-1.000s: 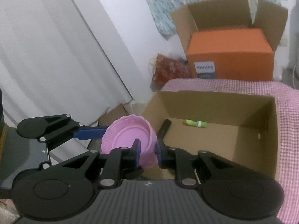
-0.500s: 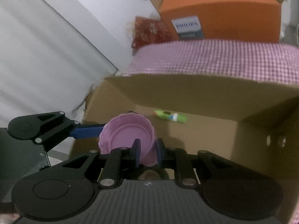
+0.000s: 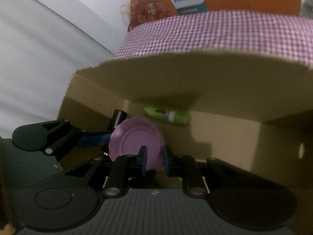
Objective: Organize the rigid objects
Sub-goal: 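Carry the pink lid into the cardboard box and open the right gripper, then move the open right gripper back toward the gold jar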
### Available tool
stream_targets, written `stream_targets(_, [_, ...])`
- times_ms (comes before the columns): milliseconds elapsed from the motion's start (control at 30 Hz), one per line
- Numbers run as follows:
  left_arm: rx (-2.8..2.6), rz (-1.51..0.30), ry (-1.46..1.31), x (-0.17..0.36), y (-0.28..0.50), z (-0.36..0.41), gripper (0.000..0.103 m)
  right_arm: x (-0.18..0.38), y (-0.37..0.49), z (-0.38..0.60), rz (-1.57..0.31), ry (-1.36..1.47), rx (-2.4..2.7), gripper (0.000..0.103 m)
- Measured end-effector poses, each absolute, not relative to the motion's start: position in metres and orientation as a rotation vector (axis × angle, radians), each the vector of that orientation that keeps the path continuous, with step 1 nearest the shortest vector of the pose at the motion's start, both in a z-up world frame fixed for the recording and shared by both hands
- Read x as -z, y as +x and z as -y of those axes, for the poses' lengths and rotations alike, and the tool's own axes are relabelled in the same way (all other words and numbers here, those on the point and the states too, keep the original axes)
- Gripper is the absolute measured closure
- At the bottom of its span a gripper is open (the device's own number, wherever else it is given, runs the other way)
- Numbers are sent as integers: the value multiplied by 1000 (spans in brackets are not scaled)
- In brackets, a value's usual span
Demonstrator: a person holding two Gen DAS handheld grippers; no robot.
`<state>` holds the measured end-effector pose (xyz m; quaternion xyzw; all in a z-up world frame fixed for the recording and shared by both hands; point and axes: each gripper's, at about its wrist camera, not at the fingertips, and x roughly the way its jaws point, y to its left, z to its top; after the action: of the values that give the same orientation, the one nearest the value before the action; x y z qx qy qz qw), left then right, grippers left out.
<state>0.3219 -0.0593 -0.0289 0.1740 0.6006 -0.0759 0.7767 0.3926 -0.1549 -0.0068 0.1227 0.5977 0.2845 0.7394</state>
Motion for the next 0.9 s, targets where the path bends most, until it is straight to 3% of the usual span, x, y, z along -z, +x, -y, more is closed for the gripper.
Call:
stream_targets(267, [148,-1284,365,18,322,57,30,10,395,161,-1327,322,-613,81])
stream_targets(333, [148,-1269,362,11,320,57,30,2,393,168,-1302,345,-610,76])
stream_targets(500, [167,-1203,359,-10,310,57,30,-34,382,199,-1179,453,-631,53])
stream_targets(767, [215,-1049,393,-55,266,63,30,-94,303,253,-935,544,-635,52])
stream_targets(900, [259,-964,390,-79,235,63,30,-110,250,279,-831,578,-639,47])
